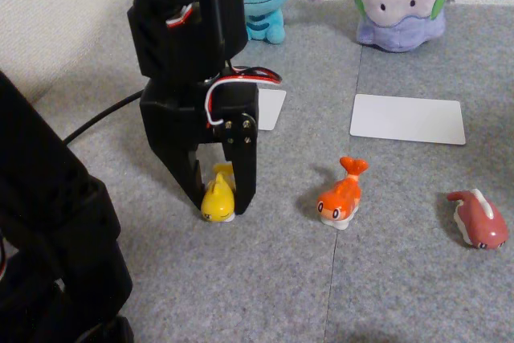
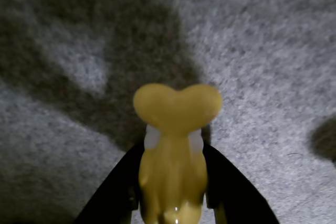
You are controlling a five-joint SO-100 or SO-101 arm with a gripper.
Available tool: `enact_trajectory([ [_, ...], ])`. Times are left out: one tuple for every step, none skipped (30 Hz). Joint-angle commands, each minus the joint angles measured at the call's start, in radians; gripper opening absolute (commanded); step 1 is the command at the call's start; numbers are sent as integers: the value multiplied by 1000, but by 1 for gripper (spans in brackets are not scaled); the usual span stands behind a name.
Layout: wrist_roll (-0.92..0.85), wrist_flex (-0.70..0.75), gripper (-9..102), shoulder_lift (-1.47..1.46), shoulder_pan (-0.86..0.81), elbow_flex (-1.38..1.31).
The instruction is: Wooper wants to eat egg sudhi, and Goomy wants to eat shrimp sushi
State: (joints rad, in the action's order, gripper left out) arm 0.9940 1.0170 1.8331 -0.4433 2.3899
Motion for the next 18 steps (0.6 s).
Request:
enact_trajectory([
  [40, 18, 4, 14, 31, -48],
  [66, 28, 4, 12, 44, -78],
  [101, 52, 4, 12, 55, -115],
  [130, 81, 4, 11, 72, -161],
  [158, 115, 4, 2, 94, -215],
  [187, 147, 4, -5, 115, -272],
  [209, 173, 4, -9, 137, -328],
  [229, 196, 4, -18, 156, -385],
  [249, 216, 4, -35, 178, -445],
  [265, 236, 4, -60, 204, -505],
  [284, 258, 4, -91, 225, -561],
  [298, 273, 4, -130, 244, -615],
  [313, 281, 4, -173, 259, -666],
  [330, 284, 4, -221, 272, -716],
  [344, 284, 4, -270, 282, -762],
  [351, 276, 4, -322, 287, -802],
  [353, 265, 4, -376, 290, -839],
  [354, 261, 4, -430, 290, -874],
])
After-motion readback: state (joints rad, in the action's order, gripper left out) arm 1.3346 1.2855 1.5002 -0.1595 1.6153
